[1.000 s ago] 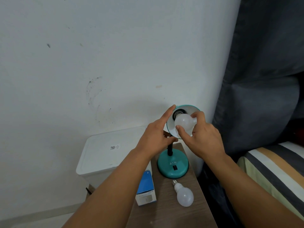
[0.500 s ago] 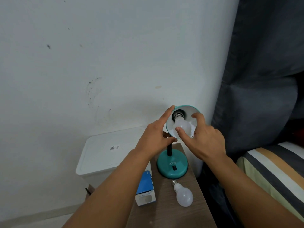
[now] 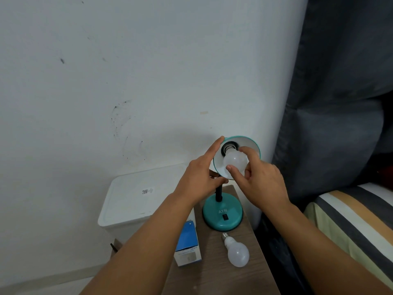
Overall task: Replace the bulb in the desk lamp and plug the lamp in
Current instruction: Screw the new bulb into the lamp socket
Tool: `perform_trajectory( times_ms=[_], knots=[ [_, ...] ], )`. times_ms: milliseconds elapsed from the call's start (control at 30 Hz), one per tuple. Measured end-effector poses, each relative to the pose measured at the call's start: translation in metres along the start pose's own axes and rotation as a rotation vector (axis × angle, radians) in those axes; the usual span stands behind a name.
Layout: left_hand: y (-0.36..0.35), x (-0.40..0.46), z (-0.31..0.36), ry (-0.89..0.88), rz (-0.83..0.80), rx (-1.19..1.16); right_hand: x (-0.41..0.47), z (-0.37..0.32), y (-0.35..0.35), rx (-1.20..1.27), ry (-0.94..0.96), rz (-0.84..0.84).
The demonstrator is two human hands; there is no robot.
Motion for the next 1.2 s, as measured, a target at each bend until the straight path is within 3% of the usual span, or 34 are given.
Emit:
perform_trajectory(
  times_ms=[167, 367, 500, 833, 933, 1200],
  knots=[
    [0.0, 0.0, 0.0, -0.007, 0.005, 0.004, -0.002, -0.001, 0.003, 0.001, 0.062, -0.009],
    [0.0, 0.0, 0.001, 0.005, -0.005, -0.001, 0.004, 0.001, 0.001, -0.025, -0.041, 0.03],
    [0.0, 0.0, 0.0, -0.002, -0.006, -0.014, 0.003, 0.0, -0.001, -0.048, 0.052, 0.085],
    [0.0, 0.0, 0.0, -0.008, -0.008, -0.01, 0.007, 0.003, -0.003, -0.142, -0.035, 0.083],
    [0.0, -0.001, 0.0, -0.004, -0.011, 0.002, 0.009, 0.003, -0.004, -0.055, -0.122, 0.072],
    [0.001, 0.0, 0.0, -0.001, -0.007, -0.031, 0.004, 0.002, -0.001, 0.074, -0.031, 0.023]
  ],
)
Point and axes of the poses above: each hand's wrist, its own x-axis towards the middle knuckle, its own y-axis out of the back of the hand, z = x × y, the point moved 1 cm from there along x, towards the middle knuckle, and after that the axes turned 4 degrees about x, right-handed, at the moved point
